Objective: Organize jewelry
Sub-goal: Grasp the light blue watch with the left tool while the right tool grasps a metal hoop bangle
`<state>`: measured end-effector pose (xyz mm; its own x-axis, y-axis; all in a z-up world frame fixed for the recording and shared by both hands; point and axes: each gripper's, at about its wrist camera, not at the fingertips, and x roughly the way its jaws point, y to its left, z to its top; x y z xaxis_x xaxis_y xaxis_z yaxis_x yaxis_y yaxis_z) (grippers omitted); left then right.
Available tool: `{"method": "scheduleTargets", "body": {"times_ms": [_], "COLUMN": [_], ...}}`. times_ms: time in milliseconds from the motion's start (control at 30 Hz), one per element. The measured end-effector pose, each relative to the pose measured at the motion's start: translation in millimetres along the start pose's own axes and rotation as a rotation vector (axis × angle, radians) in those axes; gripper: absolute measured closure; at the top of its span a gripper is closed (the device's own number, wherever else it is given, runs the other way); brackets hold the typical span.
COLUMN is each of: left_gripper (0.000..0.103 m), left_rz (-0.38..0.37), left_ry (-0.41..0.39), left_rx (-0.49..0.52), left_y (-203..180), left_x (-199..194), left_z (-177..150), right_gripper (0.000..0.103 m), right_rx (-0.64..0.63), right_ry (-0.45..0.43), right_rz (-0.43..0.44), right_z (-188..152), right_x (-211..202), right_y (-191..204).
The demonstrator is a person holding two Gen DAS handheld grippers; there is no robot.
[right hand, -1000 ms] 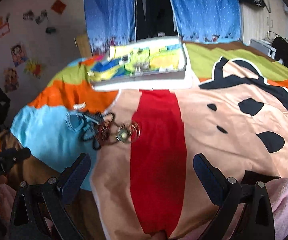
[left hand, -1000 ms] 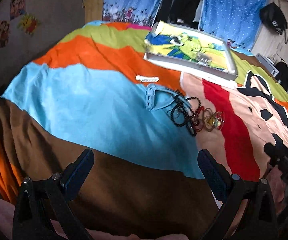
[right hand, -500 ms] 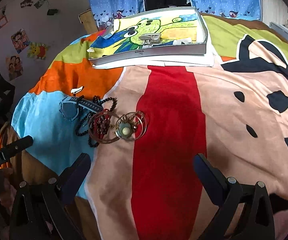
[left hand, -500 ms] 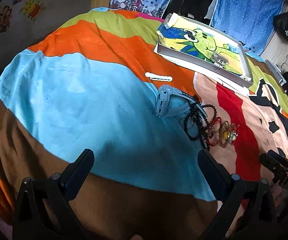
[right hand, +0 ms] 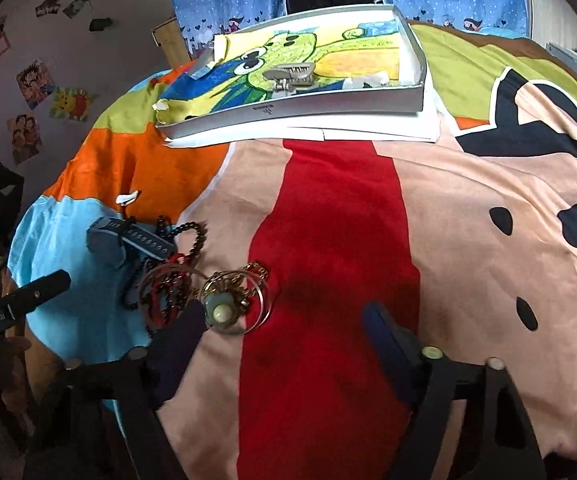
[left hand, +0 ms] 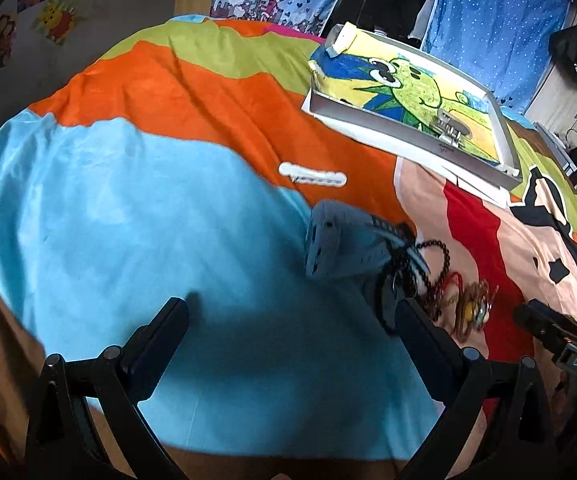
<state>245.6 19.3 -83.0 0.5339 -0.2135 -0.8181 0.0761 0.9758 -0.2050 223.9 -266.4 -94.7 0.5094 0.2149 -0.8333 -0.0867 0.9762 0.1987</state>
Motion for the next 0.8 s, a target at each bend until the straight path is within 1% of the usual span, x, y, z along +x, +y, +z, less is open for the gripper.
{"method": "scheduleTargets", "body": {"times_ms": [33, 67, 133, 200, 233, 300, 367, 533, 600, 767, 800], "left_gripper": [0.003, 0.004, 0.008, 0.018, 0.022, 0.031, 0.033, 0.034, 0.038, 0.046, 0.048], "left_rz": [0.003, 0.005, 0.003, -0.001, -0.007, -0.028, -0.038, -0.043, -0.044, -0.056, -0.060], "left_ry": [-0.013, -0.024, -0.039, -0.051, -0.048, -0.038, -0.042, -0.058, -0.059, -0.056, -0.057], "left_rx": [0.007, 0.012, 0.014, 0.004, -0.002, -0.020, -0.027, -0.036, -0.035, -0.041, -0.043], "left_y": [-0.7, -1.7, -2.8, -2.4, -2.1, -0.1, 0.6, 0.4, 0.0, 1.5, 1.8], "left_x": [1.4, 2.8, 7.8, 14.2, 17.6, 24.1, 27.2, 33.2, 35.7, 41.2, 42.6], "left_z": [2.5, 4.8, 9.9, 14.1, 15.7, 17.8, 19.9, 25.8, 26.6, 28.7, 29.6], "right_gripper": [0.037, 0.039, 0.046, 0.050, 0.052, 0.054, 0.057, 0.063, 0.065, 0.078, 0.083], "right_rx": [-0.004, -0.009, -0.025, -0.052, -0.062, -0.077, -0.087, -0.116, -0.122, -0.120, -0.119], "right_ry": [0.004, 0.010, 0.019, 0.022, 0.025, 0.032, 0.038, 0.043, 0.033, 0.026, 0.026], "right_rz": [-0.004, -0.010, -0.016, -0.031, -0.036, -0.029, -0.020, -0.008, -0.002, 0.005, 0.005], "right_z": [0.6, 1.2, 2.2, 2.9, 2.7, 3.4, 3.5, 5.3, 6.5, 7.4, 7.4], "right_x": [2.8, 5.7, 10.8, 15.2, 17.3, 21.5, 24.8, 31.9, 32.7, 34.6, 34.7], "right_y": [0.0, -0.3, 0.9, 3.5, 4.5, 5.8, 7.4, 12.3, 13.4, 14.3, 14.4]}}
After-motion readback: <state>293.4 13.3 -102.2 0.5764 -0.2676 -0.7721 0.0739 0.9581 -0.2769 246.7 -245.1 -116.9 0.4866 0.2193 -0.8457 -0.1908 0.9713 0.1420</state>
